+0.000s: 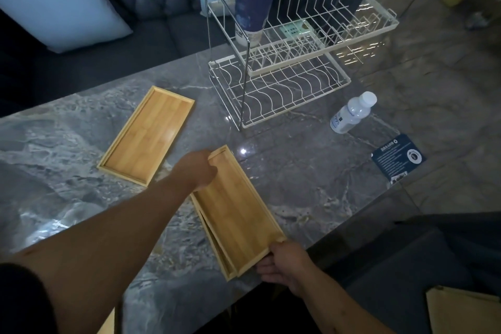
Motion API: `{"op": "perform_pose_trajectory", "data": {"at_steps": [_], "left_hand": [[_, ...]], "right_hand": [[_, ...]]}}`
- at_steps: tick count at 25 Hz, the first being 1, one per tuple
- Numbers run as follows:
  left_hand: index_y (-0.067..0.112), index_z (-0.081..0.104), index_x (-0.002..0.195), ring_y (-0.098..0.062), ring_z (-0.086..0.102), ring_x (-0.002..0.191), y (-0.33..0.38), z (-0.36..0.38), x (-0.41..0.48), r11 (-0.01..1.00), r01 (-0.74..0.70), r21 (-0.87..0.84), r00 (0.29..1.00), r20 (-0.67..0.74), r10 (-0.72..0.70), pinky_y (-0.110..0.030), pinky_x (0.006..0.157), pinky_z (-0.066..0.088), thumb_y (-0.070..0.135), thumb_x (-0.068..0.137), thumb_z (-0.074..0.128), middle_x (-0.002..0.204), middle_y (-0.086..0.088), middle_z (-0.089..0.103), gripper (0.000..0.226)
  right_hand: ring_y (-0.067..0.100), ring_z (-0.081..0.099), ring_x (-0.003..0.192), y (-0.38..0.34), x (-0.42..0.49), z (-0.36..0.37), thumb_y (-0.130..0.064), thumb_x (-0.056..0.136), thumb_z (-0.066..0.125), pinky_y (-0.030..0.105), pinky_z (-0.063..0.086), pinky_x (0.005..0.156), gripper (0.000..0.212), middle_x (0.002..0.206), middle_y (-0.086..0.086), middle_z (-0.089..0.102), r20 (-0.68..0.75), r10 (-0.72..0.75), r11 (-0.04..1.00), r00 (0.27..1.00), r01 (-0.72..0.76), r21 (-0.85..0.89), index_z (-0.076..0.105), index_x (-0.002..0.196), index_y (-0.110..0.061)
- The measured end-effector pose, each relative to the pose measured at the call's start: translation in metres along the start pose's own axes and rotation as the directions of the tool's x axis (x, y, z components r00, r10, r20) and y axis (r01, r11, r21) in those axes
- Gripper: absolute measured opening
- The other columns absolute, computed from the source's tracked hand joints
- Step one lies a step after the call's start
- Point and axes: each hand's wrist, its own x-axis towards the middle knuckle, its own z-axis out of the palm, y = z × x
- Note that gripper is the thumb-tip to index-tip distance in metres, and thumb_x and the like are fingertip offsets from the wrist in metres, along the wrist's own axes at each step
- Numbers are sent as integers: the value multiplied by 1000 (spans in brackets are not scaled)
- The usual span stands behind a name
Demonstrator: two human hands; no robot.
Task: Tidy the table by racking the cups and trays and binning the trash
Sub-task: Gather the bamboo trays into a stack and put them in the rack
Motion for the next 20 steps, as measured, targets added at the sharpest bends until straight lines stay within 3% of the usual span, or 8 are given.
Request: {"op": "perform_pose_trajectory", "data": {"at_steps": [7, 10, 12, 15, 17, 20], "left_hand": [[16, 46, 146, -33, 61, 120, -23, -1, -15, 980, 167, -108, 986, 0, -168, -39, 94, 50, 31, 91, 62, 136, -13, 62, 59], [11, 46, 144, -35, 61, 118, -37, 0, -25, 952, 261, -160, 964, -7, -265, -44, 98, 52, 31, 88, 65, 133, -17, 62, 63], [4, 48, 139, -37, 61, 116, -43, 2, -34, 922, 312, -230, 943, -43, -330, -42, 98, 52, 26, 84, 70, 130, -22, 61, 63], [-2, 44, 141, -40, 58, 121, -49, 5, -49, 841, 369, -394, 900, -75, -430, -42, 100, 46, 12, 80, 75, 133, -28, 58, 71], [-5, 48, 137, -41, 60, 117, -49, 9, -57, 791, 419, -445, 864, -71, -498, -43, 98, 49, 10, 79, 76, 129, -30, 61, 66], [-5, 55, 129, -41, 66, 104, -45, 11, -64, 684, 453, -572, 821, -31, -569, -47, 87, 56, 9, 79, 73, 116, -28, 66, 55]], "right_hand": [[28, 72, 66, -39, 13, -17, -22, 100, 42, 40, 62, 64, 22, 74, 17, 74, -129, -148, 966, 980, 116, -232, 60, 95, -11], [34, 74, 83, -69, 26, -19, -21, 95, 49, 50, 63, 78, 23, 94, 20, 75, -148, -274, 880, 950, 186, -437, 61, 108, -7], [34, 70, 100, -94, 35, -22, -22, 94, 53, 43, 58, 88, 32, 113, 20, 71, -108, -396, 742, 912, 248, -623, 62, 119, -6], [33, 69, 102, -134, 37, -21, -18, 89, 57, 34, 54, 80, 23, 111, 19, 71, -45, -468, 649, 882, 309, -696, 69, 102, -2], [29, 68, 88, -161, 36, -20, -12, 84, 59, 27, 46, 69, 9, 96, 16, 73, -19, -507, 619, 862, 348, -704, 66, 81, -9], [24, 64, 76, -193, 40, -16, -7, 82, 59, 27, 46, 66, 18, 81, 16, 69, 44, -539, 578, 841, 408, -707, 63, 66, -12]]}}
